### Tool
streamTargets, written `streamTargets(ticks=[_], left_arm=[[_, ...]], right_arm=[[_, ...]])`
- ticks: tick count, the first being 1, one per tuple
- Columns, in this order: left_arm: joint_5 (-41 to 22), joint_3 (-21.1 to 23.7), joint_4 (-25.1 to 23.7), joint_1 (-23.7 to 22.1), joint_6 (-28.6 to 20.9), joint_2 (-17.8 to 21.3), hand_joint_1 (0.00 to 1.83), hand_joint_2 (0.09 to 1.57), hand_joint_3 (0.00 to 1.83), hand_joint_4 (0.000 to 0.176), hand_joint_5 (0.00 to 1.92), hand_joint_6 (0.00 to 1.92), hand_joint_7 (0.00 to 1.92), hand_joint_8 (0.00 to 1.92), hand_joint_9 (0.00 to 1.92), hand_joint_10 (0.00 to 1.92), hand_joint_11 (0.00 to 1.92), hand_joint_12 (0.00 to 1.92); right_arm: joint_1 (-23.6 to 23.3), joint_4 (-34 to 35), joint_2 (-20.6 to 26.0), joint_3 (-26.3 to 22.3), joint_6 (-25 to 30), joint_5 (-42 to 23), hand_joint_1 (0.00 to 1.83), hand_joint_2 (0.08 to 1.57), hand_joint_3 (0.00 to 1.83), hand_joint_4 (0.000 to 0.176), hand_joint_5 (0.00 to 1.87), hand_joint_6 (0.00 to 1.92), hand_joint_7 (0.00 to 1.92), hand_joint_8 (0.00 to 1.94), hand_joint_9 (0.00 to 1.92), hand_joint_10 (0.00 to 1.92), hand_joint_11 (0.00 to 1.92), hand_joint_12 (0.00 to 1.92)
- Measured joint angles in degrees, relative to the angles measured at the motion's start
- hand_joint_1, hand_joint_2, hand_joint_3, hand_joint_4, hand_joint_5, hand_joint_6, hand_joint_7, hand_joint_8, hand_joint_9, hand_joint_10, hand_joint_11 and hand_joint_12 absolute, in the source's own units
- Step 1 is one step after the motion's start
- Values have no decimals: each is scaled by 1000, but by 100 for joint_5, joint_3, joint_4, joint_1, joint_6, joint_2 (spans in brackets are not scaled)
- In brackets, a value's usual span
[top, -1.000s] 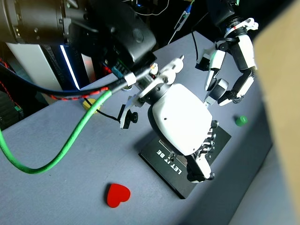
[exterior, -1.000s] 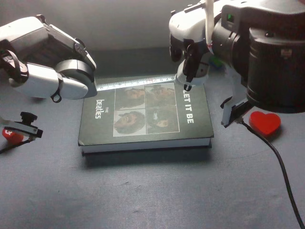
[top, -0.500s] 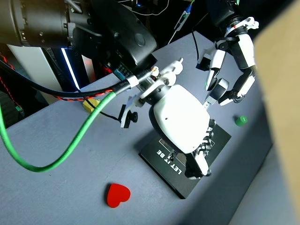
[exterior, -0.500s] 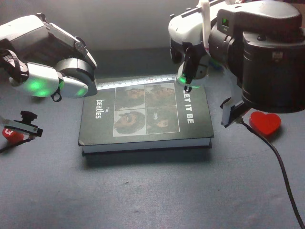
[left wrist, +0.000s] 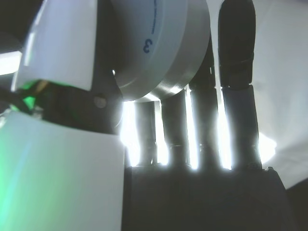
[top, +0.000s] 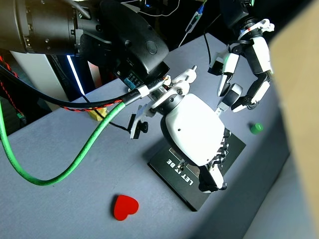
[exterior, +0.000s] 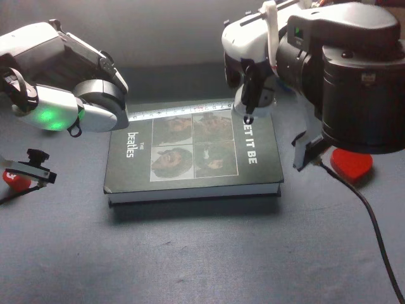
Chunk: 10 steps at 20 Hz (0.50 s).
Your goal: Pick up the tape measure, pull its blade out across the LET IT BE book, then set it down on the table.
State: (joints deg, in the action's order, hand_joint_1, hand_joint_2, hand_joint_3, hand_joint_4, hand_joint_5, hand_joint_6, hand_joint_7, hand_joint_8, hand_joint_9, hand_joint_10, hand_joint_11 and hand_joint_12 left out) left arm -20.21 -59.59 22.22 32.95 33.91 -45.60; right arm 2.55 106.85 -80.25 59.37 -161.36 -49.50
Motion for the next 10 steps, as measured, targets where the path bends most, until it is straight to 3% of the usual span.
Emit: streamTargets(ticks=[10], left_arm=[[2, -2, -4, -2, -15, 0, 1389, 1069, 0, 0, 1038, 713, 1089, 809, 1005, 1124, 937, 1005]], right_arm=[[28, -9, -11, -37, -9, 9, 1012, 1138, 1, 0, 795, 6, 862, 7, 796, 18, 390, 1001]])
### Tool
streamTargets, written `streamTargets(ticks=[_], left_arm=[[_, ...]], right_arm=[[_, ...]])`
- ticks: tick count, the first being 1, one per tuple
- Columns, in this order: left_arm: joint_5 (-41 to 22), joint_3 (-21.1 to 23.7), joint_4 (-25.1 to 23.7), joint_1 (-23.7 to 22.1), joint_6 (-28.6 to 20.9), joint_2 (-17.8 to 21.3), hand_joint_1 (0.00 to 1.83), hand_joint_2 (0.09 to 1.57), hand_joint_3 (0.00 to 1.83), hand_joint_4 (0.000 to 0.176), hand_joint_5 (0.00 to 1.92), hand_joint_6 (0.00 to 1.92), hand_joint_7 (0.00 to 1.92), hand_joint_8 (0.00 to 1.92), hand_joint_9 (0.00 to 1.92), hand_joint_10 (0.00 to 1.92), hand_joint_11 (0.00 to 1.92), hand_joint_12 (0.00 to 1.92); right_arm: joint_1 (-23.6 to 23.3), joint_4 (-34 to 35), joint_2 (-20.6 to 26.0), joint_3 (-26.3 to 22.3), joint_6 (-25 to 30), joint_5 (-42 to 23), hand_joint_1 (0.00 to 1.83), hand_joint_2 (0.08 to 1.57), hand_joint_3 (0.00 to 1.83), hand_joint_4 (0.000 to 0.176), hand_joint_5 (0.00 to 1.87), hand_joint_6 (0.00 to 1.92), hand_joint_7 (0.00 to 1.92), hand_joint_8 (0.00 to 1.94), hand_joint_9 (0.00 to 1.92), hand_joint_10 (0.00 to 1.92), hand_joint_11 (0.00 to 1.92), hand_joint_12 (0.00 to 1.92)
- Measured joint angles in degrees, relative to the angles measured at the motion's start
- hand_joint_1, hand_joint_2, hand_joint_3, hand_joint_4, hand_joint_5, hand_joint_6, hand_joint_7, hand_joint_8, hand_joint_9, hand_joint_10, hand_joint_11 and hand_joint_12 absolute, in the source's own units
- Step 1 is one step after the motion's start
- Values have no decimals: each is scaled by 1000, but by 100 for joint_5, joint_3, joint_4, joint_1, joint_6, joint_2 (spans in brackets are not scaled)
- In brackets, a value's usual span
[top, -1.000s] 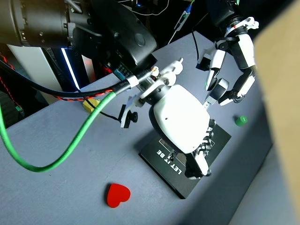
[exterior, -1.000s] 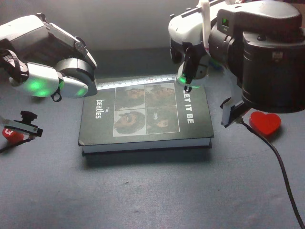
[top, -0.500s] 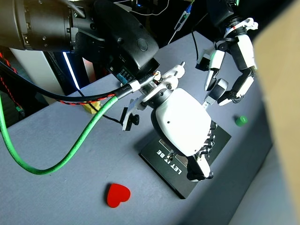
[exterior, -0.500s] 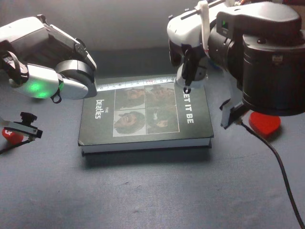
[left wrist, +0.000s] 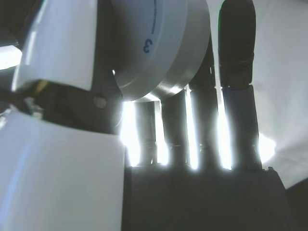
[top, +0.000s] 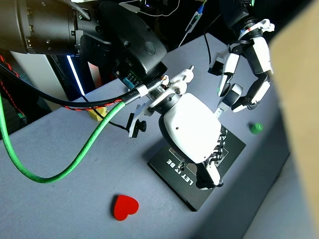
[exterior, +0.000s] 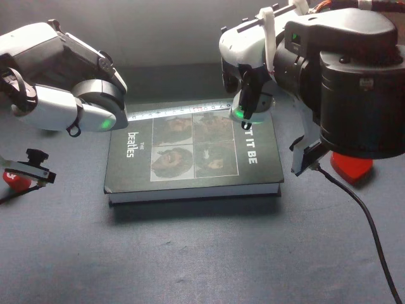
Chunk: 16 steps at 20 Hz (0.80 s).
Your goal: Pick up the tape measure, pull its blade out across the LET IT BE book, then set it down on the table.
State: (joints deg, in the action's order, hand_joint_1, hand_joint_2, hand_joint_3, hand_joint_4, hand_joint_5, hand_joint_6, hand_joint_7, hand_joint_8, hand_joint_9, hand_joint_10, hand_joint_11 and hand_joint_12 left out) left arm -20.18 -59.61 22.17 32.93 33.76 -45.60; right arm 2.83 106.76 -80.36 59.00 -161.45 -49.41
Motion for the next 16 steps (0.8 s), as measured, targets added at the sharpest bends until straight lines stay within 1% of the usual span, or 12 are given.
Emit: streamTargets(ticks=[10, 14, 16], left_arm=[[-2, -2, 7, 0, -2, 0, 1389, 1069, 0, 0, 1034, 719, 1088, 812, 1006, 1122, 931, 1003], [0, -2, 7, 0, -2, 0, 1389, 1069, 0, 0, 1023, 746, 1103, 779, 1005, 1122, 937, 1007], [-2, -2, 4, -2, -2, 0, 1388, 1069, 0, 0, 1056, 704, 1071, 816, 1004, 1130, 922, 1002]], right_arm=[[11, -2, 0, -17, 4, 26, 1013, 1139, 1, 0, 795, 4, 871, 8, 817, 23, 409, 1008], [11, -4, 7, -17, 31, 52, 1012, 1139, 0, 0, 801, 6, 880, 11, 817, 22, 405, 1006], [11, -9, 7, -17, 31, 63, 1012, 1139, 0, 0, 811, 9, 897, 16, 833, 27, 417, 1011]])
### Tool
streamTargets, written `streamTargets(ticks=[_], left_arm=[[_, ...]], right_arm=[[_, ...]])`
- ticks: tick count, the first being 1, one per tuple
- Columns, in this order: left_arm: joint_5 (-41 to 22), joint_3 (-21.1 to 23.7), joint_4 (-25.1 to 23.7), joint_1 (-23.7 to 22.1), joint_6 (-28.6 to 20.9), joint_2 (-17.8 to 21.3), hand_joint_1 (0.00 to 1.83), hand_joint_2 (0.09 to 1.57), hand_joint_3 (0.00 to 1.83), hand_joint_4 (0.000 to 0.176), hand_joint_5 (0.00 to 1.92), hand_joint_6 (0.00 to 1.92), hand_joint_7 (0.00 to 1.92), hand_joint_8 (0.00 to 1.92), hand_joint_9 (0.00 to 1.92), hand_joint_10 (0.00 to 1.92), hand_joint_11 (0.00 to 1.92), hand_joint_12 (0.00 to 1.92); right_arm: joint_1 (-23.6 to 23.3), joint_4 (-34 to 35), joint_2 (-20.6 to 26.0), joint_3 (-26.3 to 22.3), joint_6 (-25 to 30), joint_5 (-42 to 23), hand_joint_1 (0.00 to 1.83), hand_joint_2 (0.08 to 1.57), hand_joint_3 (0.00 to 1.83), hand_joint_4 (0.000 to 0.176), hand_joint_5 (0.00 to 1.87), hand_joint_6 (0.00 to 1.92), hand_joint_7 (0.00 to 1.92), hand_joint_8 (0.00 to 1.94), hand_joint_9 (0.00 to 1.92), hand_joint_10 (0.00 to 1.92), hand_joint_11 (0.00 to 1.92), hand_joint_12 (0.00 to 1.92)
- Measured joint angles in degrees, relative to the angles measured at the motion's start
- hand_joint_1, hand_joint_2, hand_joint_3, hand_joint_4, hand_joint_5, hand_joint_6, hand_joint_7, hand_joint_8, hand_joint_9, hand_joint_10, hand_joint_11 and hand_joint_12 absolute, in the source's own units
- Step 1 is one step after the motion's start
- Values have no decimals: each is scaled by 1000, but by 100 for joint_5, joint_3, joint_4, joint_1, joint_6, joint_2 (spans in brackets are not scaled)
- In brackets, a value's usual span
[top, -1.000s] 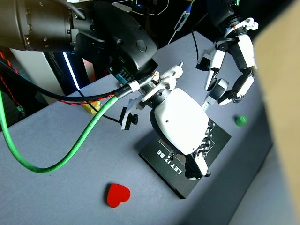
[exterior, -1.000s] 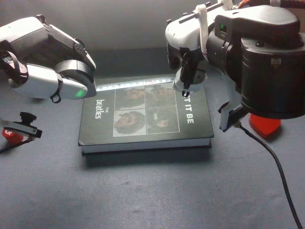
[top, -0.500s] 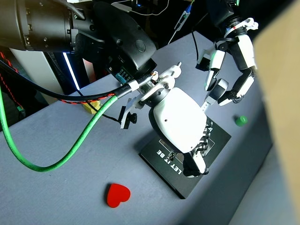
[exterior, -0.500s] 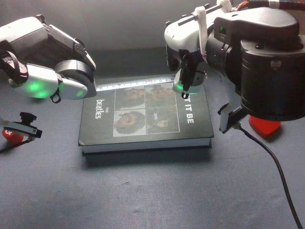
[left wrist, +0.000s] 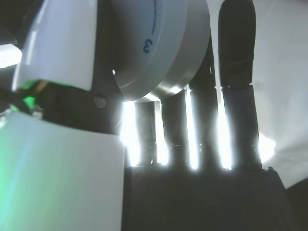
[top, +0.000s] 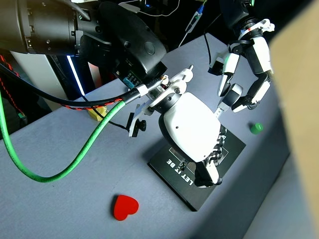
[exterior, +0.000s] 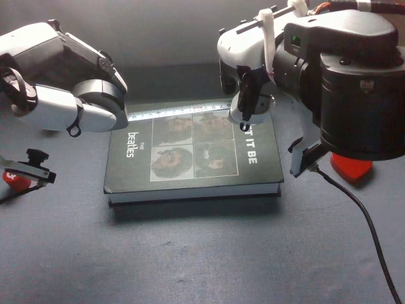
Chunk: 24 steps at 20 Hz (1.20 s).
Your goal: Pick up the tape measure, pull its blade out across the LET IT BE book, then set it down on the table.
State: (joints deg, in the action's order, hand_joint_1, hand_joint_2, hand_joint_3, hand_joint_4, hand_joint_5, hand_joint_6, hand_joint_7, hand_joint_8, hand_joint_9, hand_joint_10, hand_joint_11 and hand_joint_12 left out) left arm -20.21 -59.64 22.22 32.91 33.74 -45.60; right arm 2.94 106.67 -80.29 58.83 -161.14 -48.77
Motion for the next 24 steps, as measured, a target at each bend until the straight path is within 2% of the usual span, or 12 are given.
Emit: streamTargets(ticks=[2, 3, 4, 6, 8, 16, 24], left_arm=[[2, 0, 2, 0, 0, 0, 1389, 1069, 0, 0, 1058, 700, 1068, 822, 1004, 1130, 921, 1002], [2, 0, 2, 0, 0, 0, 1388, 1069, 0, 0, 1058, 700, 1068, 823, 1004, 1130, 921, 1003], [0, 2, 2, 0, 0, 0, 1388, 1069, 0, 0, 1055, 702, 1068, 823, 1004, 1131, 924, 1005], [4, 2, -4, 0, 0, -2, 1389, 1069, 0, 0, 1054, 706, 1070, 820, 1005, 1129, 938, 1010], [2, -4, -2, 0, 0, -24, 1389, 1069, 0, 0, 1051, 708, 1076, 816, 1000, 1132, 940, 1010], [4, -7, -11, 0, -20, -31, 1389, 1070, 0, 0, 1054, 703, 1069, 827, 1003, 1129, 932, 1008], [2, -22, -2, 0, -52, -37, 1389, 1069, 0, 0, 1052, 706, 1069, 830, 1009, 1119, 935, 1003]], right_arm=[[0, 0, 0, 0, 0, 17, 1015, 1140, 1, 0, 863, 28, 935, 29, 880, 45, 458, 1026], [0, -15, 7, 0, 24, 33, 1166, 1162, 0, 0, 871, 865, 996, 808, 994, 80, 555, 1048], [0, -46, 11, 0, 44, 50, 1198, 1149, 0, 0, 868, 1021, 1000, 1004, 1081, 137, 628, 1159], [0, -90, 13, 0, 59, 72, 1219, 1131, 0, 0, 895, 1002, 1029, 1038, 1020, 547, 656, 1314], [0, -83, 13, 0, 61, 76, 1224, 1127, 0, 0, 906, 979, 1031, 1047, 931, 798, 617, 1348], [44, -107, 35, -13, 63, 101, 1219, 1135, 0, 0, 890, 1008, 1013, 1076, 898, 825, 652, 1314], [83, -83, 328, -17, 13, 269, 1212, 1138, 1, 0, 897, 1016, 992, 1092, 886, 835, 653, 1322]])
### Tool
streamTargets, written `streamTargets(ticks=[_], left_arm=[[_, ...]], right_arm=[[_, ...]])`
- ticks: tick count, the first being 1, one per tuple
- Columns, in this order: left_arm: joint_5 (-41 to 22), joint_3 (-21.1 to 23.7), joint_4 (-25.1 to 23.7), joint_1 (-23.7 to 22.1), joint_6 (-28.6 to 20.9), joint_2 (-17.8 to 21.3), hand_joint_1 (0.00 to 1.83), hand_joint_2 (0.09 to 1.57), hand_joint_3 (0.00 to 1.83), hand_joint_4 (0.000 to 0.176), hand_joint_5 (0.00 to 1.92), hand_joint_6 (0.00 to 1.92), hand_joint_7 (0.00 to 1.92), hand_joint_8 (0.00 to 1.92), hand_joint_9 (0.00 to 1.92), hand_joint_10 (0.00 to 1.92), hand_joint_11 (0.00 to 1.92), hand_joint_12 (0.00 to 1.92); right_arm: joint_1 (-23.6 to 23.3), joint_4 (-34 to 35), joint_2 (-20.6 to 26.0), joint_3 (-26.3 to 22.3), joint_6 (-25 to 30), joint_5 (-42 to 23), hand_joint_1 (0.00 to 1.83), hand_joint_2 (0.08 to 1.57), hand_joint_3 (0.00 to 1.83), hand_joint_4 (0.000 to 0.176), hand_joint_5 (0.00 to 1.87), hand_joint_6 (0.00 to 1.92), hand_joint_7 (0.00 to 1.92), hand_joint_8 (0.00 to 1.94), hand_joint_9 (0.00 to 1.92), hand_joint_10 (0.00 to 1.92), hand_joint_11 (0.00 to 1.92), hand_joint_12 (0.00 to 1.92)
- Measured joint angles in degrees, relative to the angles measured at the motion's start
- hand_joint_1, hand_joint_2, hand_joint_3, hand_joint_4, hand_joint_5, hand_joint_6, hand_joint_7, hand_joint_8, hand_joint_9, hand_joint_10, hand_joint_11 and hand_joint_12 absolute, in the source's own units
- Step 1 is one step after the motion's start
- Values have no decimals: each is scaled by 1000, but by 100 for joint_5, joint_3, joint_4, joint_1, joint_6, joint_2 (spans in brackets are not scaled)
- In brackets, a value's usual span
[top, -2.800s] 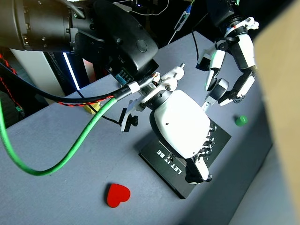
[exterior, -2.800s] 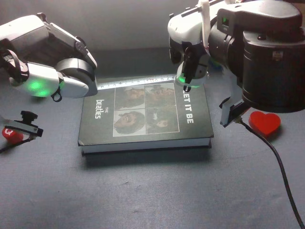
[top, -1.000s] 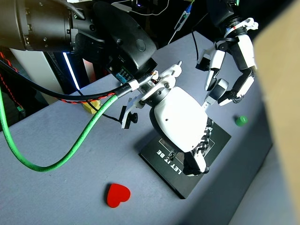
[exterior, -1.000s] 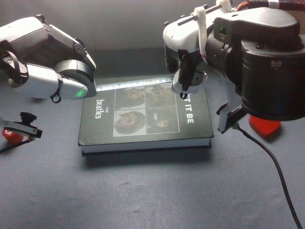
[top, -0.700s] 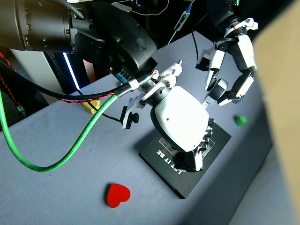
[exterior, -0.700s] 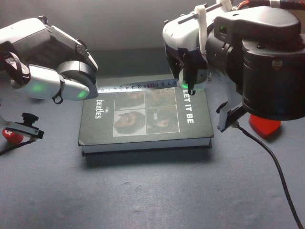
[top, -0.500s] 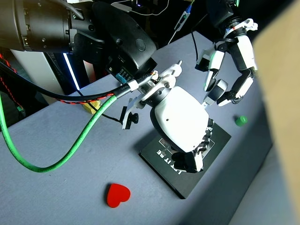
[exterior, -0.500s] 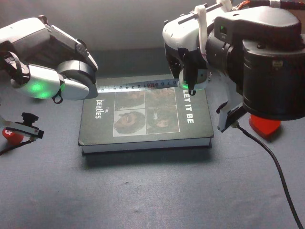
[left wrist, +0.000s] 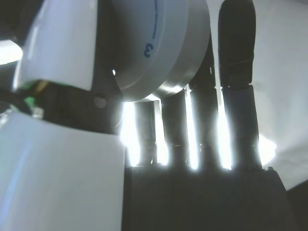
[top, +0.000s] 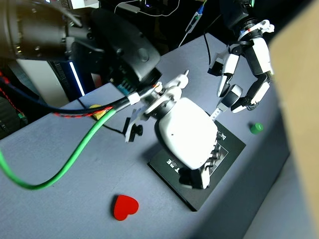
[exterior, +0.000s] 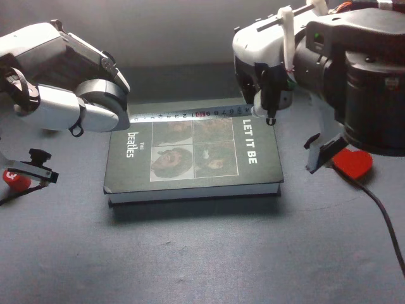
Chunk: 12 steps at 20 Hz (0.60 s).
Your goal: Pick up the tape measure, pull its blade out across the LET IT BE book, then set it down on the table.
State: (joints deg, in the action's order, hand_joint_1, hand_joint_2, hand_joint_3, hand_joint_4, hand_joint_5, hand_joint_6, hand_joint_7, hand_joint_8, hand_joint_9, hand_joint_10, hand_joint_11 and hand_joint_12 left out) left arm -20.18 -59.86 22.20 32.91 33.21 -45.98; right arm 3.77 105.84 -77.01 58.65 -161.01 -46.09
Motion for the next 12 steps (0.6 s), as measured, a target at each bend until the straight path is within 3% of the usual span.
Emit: streamTargets(ticks=[12], left_arm=[[-20, -2, 4, 0, 2, -22, 1389, 1068, 0, 0, 1044, 723, 1076, 811, 1013, 1117, 933, 997]], right_arm=[[42, -9, 420, 0, -232, 175, 1205, 1143, 1, 0, 896, 1032, 969, 1113, 877, 862, 629, 1343]])
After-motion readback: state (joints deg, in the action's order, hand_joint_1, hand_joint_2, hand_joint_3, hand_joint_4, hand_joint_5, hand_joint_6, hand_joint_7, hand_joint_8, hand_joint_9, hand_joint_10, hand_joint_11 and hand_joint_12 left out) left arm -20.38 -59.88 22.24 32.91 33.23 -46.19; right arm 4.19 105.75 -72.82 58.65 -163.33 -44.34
